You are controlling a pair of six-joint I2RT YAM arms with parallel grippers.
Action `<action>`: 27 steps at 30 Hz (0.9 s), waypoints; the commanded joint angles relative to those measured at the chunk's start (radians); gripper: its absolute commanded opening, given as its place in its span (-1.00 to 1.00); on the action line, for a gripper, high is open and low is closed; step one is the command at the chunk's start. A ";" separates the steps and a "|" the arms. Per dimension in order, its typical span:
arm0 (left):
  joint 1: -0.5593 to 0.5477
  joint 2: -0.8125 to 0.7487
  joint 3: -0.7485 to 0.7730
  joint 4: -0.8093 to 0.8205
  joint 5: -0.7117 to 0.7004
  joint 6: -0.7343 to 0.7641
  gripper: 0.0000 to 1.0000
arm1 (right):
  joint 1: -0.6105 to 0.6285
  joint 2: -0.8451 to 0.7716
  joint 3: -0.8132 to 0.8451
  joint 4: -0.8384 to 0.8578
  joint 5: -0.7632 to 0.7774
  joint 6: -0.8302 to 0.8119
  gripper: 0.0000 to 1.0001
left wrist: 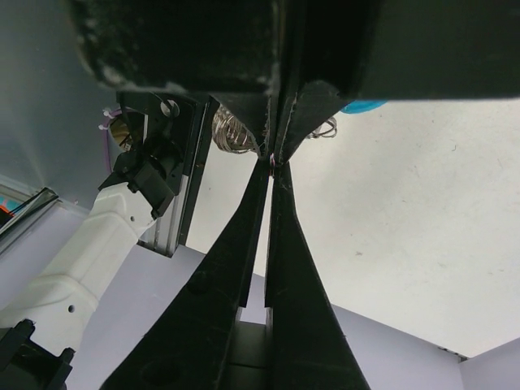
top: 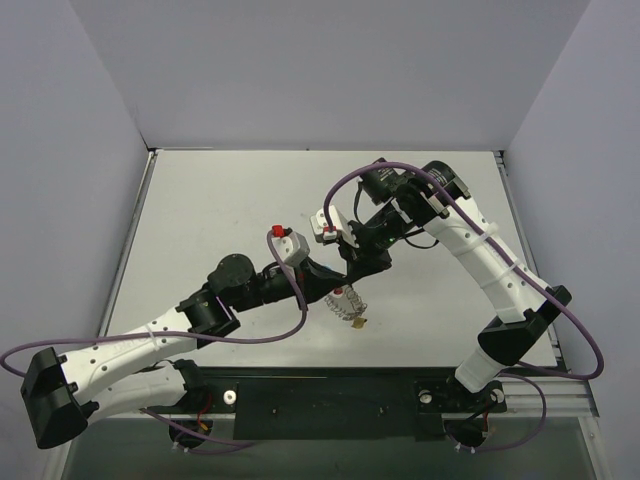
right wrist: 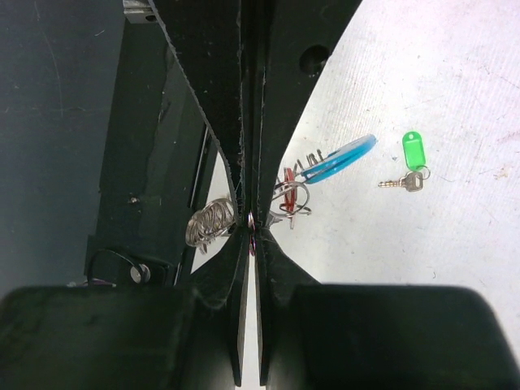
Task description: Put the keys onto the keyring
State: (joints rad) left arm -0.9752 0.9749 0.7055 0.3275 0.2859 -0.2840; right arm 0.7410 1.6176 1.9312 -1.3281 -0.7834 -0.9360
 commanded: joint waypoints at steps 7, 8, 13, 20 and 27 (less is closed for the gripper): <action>0.003 -0.016 0.037 0.070 -0.011 -0.012 -1.00 | 0.009 -0.004 0.002 -0.097 -0.051 -0.003 -1.00; 0.003 -0.022 0.031 0.076 -0.020 -0.018 -1.00 | 0.009 -0.005 0.002 -0.097 -0.051 -0.003 -1.00; 0.003 -0.039 0.009 0.097 -0.048 -0.043 -0.71 | 0.009 -0.002 0.003 -0.097 -0.051 -0.001 -1.00; 0.003 -0.041 0.008 0.100 -0.051 -0.046 -0.59 | 0.008 -0.004 0.005 -0.095 -0.051 -0.001 -1.00; 0.003 -0.035 0.015 0.081 -0.042 -0.043 -0.58 | 0.008 -0.002 0.005 -0.095 -0.053 -0.001 -1.00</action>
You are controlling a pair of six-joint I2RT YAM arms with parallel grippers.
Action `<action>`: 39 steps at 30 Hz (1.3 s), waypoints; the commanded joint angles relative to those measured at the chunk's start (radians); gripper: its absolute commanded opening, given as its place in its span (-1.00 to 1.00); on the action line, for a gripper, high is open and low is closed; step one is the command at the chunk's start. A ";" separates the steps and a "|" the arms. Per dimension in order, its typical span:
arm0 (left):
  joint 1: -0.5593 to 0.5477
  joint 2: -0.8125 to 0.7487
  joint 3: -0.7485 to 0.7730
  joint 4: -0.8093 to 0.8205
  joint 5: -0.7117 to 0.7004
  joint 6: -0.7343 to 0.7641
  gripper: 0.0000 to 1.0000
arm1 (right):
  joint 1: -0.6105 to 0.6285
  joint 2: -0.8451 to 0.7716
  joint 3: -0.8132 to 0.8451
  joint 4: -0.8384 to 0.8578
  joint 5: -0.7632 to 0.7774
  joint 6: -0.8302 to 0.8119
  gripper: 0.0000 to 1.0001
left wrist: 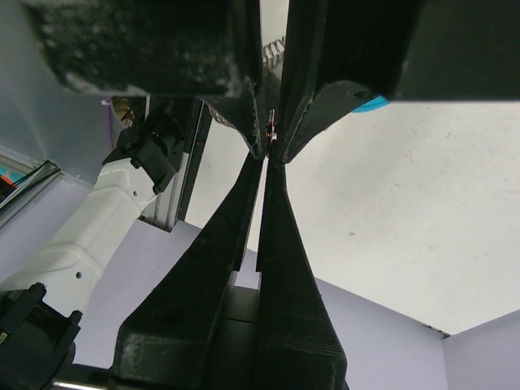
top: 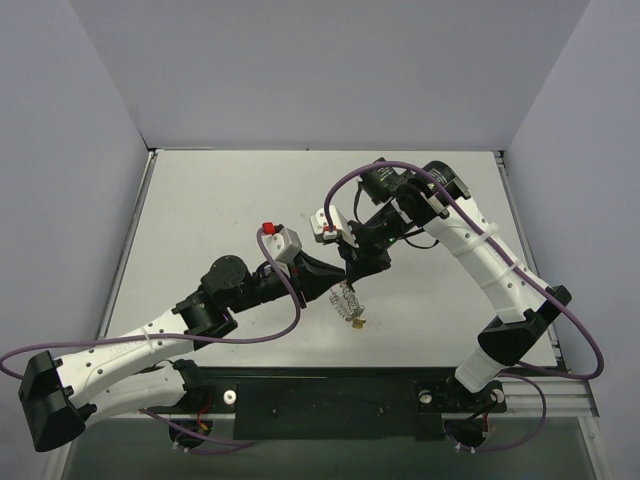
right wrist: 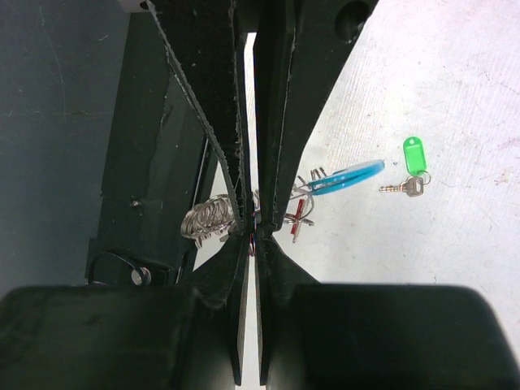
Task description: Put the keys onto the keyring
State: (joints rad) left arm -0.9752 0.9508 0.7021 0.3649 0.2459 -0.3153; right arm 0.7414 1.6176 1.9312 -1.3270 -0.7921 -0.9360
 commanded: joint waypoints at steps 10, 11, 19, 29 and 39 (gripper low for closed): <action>0.003 0.002 0.030 0.000 0.010 -0.002 -0.48 | 0.007 -0.002 0.006 -0.097 -0.048 0.002 -1.00; 0.003 0.003 0.031 -0.001 0.009 -0.002 -0.48 | 0.007 -0.001 0.006 -0.097 -0.048 0.002 -1.00; 0.003 0.022 0.042 -0.006 0.027 0.001 -0.73 | 0.006 -0.004 0.002 -0.097 -0.050 0.000 -1.00; 0.004 -0.015 0.028 0.023 0.021 0.019 -1.00 | -0.004 -0.015 -0.003 -0.095 -0.071 0.006 -0.79; 0.004 -0.146 -0.259 0.624 -0.065 -0.010 -1.00 | -0.099 -0.044 -0.014 -0.051 -0.237 0.083 -0.27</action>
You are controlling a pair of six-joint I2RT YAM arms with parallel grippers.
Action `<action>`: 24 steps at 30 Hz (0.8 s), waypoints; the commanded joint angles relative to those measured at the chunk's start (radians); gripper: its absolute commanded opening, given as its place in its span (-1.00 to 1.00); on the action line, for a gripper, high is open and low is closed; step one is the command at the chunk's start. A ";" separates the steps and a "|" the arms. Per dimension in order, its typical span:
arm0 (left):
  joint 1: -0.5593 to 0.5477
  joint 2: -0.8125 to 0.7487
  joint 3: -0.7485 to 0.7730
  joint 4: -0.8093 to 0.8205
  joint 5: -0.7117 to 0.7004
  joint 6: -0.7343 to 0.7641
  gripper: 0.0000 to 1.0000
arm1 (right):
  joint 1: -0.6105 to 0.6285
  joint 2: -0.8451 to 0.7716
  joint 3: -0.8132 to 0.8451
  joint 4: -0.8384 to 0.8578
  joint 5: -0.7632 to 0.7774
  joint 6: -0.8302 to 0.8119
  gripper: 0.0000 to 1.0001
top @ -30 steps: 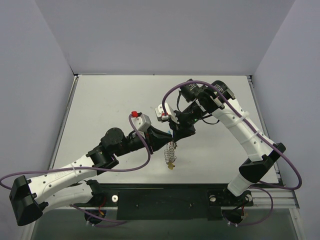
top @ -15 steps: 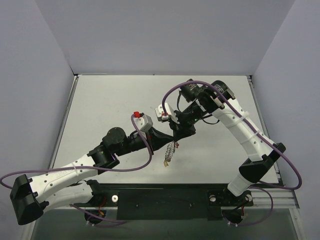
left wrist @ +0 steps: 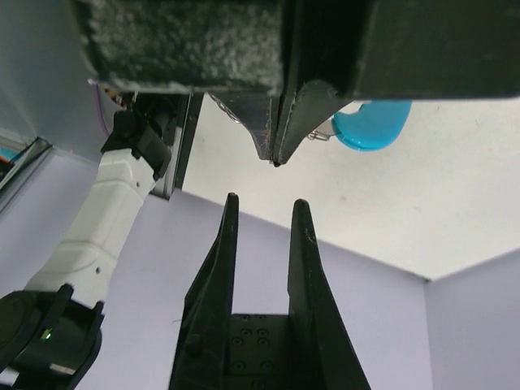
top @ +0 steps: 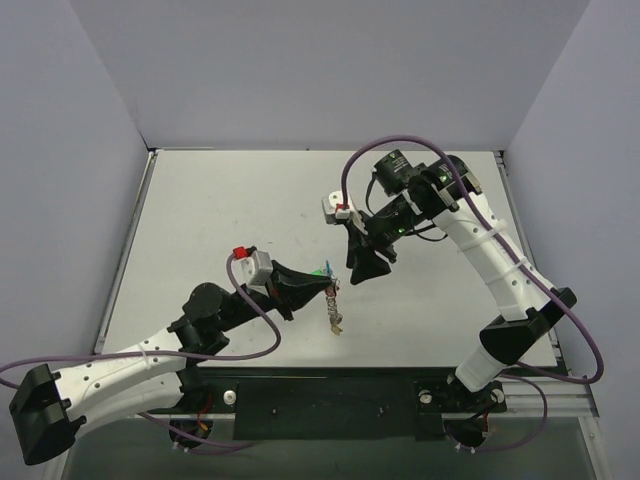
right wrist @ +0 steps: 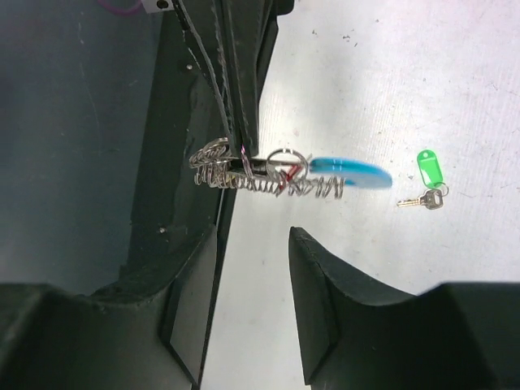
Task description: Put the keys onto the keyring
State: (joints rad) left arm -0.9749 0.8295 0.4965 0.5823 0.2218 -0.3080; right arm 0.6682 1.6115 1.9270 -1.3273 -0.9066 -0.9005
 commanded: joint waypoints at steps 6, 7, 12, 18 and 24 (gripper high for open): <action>0.001 0.052 -0.093 0.707 -0.058 -0.062 -1.00 | -0.055 -0.025 -0.011 0.062 -0.232 0.215 -0.28; 0.002 0.069 -0.095 0.761 -0.065 -0.065 -1.00 | -0.058 -0.022 -0.008 0.077 -0.250 0.265 -0.30; -0.001 0.114 -0.096 0.847 -0.076 -0.086 -1.00 | -0.064 -0.030 0.007 0.160 -0.287 0.385 -0.31; 0.001 0.111 -0.085 0.769 -0.070 -0.086 -1.00 | -0.078 -0.036 0.007 0.197 -0.311 0.448 -0.33; 0.001 0.092 -0.088 0.734 -0.073 -0.085 -1.00 | -0.078 -0.035 0.003 0.201 -0.336 0.449 -0.39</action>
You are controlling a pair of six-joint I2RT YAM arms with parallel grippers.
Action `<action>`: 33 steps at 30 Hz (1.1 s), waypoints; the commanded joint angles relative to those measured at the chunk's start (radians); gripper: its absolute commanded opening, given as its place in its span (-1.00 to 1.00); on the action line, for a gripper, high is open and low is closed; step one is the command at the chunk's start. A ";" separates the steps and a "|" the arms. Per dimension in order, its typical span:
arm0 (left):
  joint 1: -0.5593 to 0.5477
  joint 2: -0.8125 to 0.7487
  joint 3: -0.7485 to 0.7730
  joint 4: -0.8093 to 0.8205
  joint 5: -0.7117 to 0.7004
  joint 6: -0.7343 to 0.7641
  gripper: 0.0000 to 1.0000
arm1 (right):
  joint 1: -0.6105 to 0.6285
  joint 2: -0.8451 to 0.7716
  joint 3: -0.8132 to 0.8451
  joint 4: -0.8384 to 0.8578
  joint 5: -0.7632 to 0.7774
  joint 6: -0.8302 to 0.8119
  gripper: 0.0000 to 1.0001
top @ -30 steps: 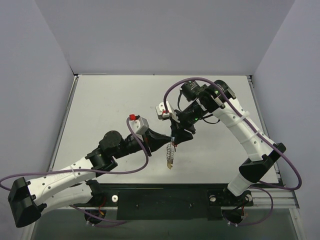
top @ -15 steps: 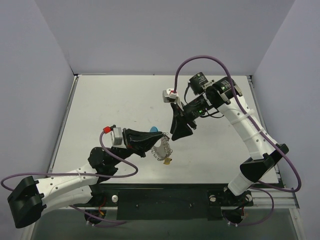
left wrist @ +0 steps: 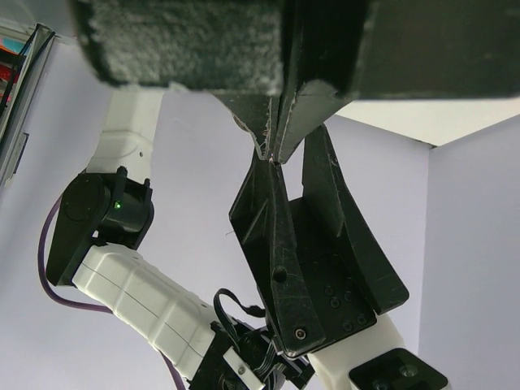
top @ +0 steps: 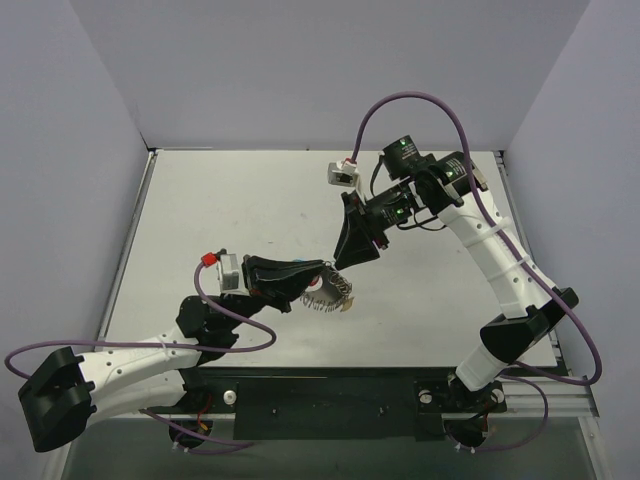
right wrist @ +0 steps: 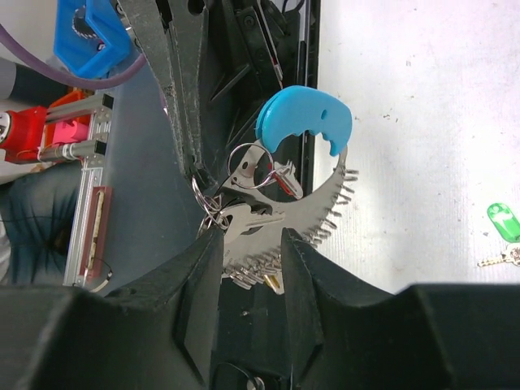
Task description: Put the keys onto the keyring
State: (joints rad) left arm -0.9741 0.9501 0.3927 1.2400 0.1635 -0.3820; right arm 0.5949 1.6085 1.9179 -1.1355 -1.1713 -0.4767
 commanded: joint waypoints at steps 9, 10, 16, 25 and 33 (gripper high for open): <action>0.000 -0.036 0.011 0.049 -0.024 -0.011 -1.00 | 0.005 -0.050 -0.010 0.003 -0.119 -0.046 -0.38; 0.000 -0.036 0.011 0.046 -0.025 -0.011 -1.00 | 0.005 -0.053 -0.010 0.003 -0.125 -0.051 -0.39; 0.000 -0.043 0.011 0.032 -0.028 -0.009 -1.00 | 0.013 -0.048 -0.010 0.003 -0.156 -0.065 -0.47; -0.001 -0.042 0.011 0.029 -0.033 -0.012 -1.00 | 0.028 -0.045 -0.017 0.005 -0.149 -0.069 -0.66; 0.000 -0.053 0.003 0.030 -0.048 -0.011 -1.00 | 0.032 -0.047 -0.030 0.006 -0.134 -0.063 -1.00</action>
State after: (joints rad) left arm -0.9741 0.9241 0.3893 1.2140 0.1425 -0.3828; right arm 0.6186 1.5925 1.9038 -1.1244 -1.2724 -0.5278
